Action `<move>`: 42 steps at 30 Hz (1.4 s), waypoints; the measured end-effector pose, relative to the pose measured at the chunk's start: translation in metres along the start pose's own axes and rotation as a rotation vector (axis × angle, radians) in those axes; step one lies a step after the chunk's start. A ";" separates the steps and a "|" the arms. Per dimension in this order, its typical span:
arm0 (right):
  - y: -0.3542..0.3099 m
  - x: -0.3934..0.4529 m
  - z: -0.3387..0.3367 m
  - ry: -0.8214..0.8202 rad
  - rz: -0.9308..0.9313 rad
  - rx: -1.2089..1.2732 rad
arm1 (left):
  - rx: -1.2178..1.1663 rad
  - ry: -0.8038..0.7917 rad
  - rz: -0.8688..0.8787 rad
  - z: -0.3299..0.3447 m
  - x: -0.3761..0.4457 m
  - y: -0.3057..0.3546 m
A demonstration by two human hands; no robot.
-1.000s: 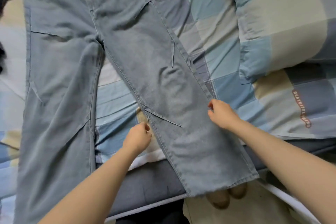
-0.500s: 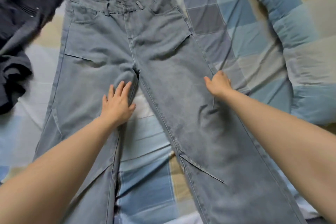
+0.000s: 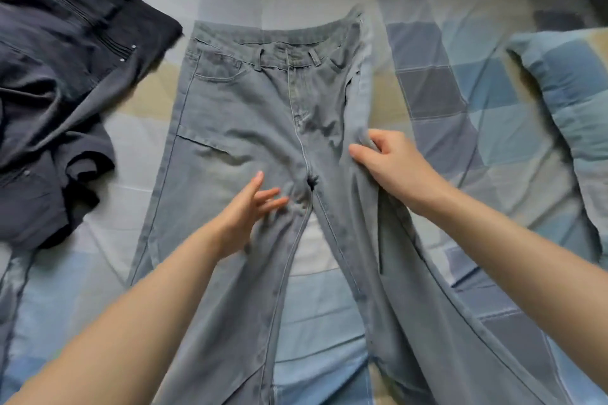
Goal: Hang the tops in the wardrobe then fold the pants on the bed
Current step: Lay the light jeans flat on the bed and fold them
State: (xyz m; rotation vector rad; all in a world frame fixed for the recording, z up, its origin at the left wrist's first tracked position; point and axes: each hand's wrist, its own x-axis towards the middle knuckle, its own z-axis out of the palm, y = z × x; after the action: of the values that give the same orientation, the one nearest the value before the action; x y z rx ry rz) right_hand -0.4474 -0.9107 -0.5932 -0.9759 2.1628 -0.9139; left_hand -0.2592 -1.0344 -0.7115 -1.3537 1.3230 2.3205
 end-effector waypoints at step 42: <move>-0.100 0.201 0.256 -0.253 -0.559 -0.955 | 0.125 0.753 0.299 -0.192 -0.003 -0.053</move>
State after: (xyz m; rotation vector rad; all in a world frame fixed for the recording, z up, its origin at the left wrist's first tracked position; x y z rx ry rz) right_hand -0.3332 -1.2085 -0.7124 -2.0789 2.1062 0.1303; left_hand -0.1090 -1.1448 -0.7813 -2.2343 1.9349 1.8773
